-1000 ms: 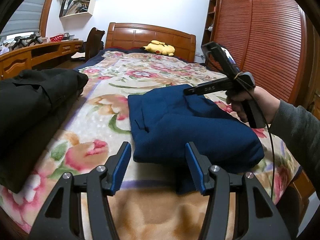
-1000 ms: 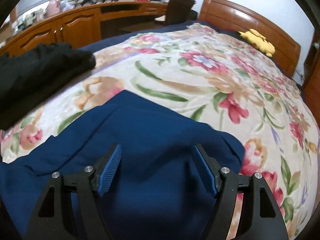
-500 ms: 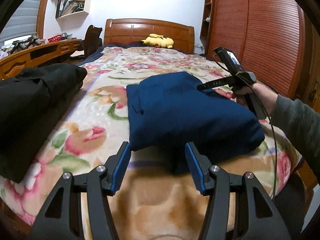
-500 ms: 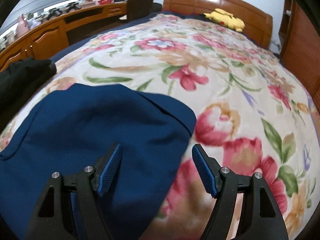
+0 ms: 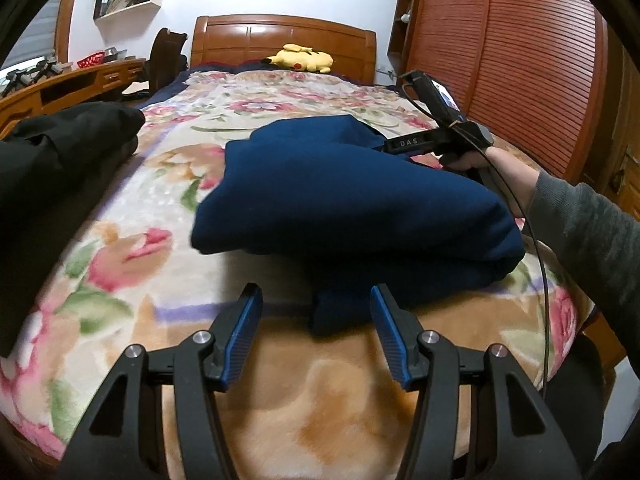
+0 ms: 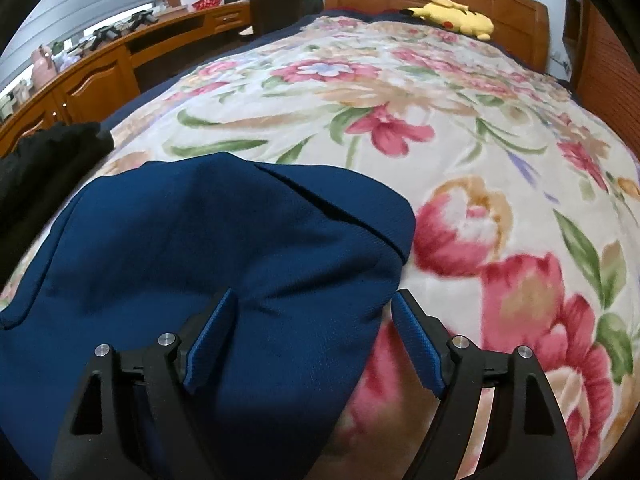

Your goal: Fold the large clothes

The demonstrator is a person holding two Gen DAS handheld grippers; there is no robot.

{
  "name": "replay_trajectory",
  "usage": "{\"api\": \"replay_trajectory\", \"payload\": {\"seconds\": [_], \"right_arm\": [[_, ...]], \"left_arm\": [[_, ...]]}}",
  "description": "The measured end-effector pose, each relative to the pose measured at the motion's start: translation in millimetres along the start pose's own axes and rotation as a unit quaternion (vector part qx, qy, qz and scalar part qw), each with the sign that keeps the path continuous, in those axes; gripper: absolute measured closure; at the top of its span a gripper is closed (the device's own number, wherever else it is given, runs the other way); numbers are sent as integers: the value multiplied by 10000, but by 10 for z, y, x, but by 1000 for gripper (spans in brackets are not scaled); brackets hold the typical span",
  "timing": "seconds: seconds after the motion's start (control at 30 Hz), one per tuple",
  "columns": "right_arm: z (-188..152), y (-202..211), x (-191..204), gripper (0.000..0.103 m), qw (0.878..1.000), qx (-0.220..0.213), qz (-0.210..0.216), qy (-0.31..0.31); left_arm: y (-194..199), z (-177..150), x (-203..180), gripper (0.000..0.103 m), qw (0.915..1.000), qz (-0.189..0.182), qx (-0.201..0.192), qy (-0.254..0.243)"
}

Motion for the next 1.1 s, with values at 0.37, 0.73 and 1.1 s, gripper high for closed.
{"api": "replay_trajectory", "payload": {"seconds": [0.37, 0.73, 1.1], "right_arm": [[-63, -102, -39, 36, 9975, 203, 611, -282], [1, 292, 208, 89, 9977, -329, 600, 23], [245, 900, 560, 99, 9932, -1019, 77, 555]], "left_arm": [[-101, 48, -49, 61, 9997, -148, 157, 75], [3, 87, -4, 100, 9985, -489, 34, 245], [419, 349, 149, 102, 9967, 178, -784, 73]]}}
Point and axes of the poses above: each gripper's, at about its wrist camera, not at the fingertips, and y roughly against the way its jaws point, x to its left, z to its top, the point moved 4 cm from there along -y, roughly the way its jaws point, and after that the axes turned 1 degree about -x, right-handed, at the moved point
